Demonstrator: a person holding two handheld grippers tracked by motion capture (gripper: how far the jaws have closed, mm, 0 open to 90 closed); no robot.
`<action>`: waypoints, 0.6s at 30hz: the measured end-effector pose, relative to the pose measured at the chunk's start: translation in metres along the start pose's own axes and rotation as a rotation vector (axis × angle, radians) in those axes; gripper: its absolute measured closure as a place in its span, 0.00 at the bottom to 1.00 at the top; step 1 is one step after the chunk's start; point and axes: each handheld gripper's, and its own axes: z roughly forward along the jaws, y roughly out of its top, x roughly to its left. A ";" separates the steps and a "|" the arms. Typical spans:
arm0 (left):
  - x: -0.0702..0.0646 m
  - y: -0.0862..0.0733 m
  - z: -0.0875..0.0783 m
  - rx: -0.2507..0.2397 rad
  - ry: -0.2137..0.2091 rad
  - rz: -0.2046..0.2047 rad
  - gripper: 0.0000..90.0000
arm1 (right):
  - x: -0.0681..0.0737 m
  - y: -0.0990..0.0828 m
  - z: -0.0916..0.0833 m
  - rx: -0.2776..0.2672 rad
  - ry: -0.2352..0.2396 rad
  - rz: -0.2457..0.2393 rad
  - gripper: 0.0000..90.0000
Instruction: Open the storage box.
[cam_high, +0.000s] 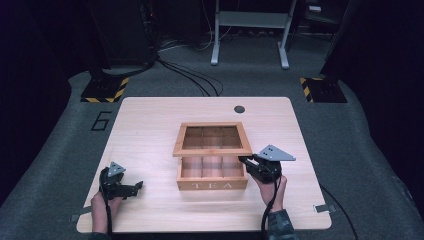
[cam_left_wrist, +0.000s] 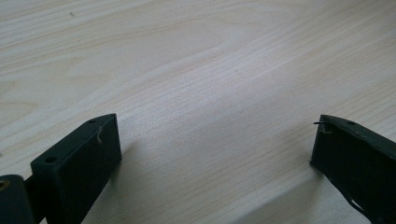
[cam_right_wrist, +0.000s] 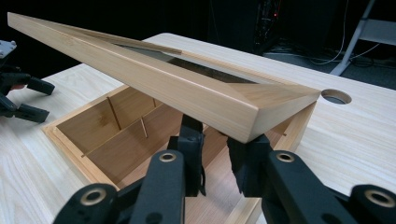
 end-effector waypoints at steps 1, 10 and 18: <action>0.000 0.000 0.000 0.000 0.000 0.000 0.01 | -0.001 0.001 0.000 0.002 0.001 0.000 0.85; 0.000 0.000 0.000 0.000 0.000 0.000 0.01 | -0.005 0.012 0.002 -0.006 0.001 -0.001 0.93; 0.000 0.000 0.000 0.000 0.000 0.000 0.01 | -0.007 0.023 0.005 -0.011 0.014 -0.003 0.93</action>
